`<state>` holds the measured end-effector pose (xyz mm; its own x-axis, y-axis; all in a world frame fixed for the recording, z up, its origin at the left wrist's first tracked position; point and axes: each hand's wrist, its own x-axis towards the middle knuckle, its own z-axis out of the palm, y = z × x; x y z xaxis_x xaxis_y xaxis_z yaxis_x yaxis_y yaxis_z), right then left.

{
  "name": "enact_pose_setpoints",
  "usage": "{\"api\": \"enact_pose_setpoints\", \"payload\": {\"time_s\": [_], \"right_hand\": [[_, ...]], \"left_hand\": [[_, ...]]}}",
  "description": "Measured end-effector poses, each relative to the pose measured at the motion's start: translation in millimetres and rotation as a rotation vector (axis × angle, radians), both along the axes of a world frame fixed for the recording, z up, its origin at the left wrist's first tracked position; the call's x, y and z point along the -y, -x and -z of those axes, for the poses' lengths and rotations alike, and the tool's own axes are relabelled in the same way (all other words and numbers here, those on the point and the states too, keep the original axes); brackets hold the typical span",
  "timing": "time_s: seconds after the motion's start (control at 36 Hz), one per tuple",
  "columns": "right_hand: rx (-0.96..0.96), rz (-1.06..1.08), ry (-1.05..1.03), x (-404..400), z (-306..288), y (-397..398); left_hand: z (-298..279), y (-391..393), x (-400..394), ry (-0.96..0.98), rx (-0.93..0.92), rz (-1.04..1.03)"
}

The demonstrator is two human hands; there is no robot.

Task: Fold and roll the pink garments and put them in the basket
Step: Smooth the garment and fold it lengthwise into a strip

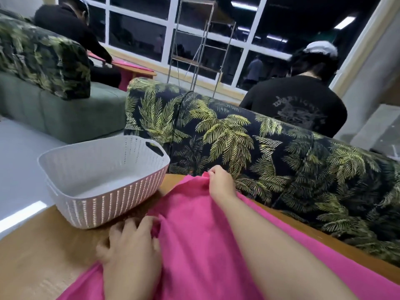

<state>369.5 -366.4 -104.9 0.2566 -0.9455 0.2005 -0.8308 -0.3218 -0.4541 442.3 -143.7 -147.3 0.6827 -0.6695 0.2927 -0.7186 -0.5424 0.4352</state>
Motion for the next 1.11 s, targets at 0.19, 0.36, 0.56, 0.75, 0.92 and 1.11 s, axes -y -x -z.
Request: {"api": "enact_pose_setpoints", "payload": {"time_s": [0.19,0.36,0.56,0.75,0.92,1.11], "right_hand": [[0.076,-0.021,-0.019,22,2,-25],[0.060,-0.175,-0.108,30,14,-40],[-0.040,-0.169,0.004,31,28,-40],[0.129,-0.170,0.017,25,27,-36],[0.021,-0.208,-0.051,17,21,-35],[-0.103,-0.227,-0.074,19,18,-39]], "left_hand": [[-16,2,5,0.003,-0.335,-0.093],[-17,-4,5,0.196,-0.372,-0.159],[-25,-12,3,0.304,-0.417,-0.120],[-25,-10,-5,0.512,-0.433,-0.086],[-37,-2,-11,0.611,-0.489,-0.097],[-33,-5,-8,0.428,-0.547,-0.080]]}}
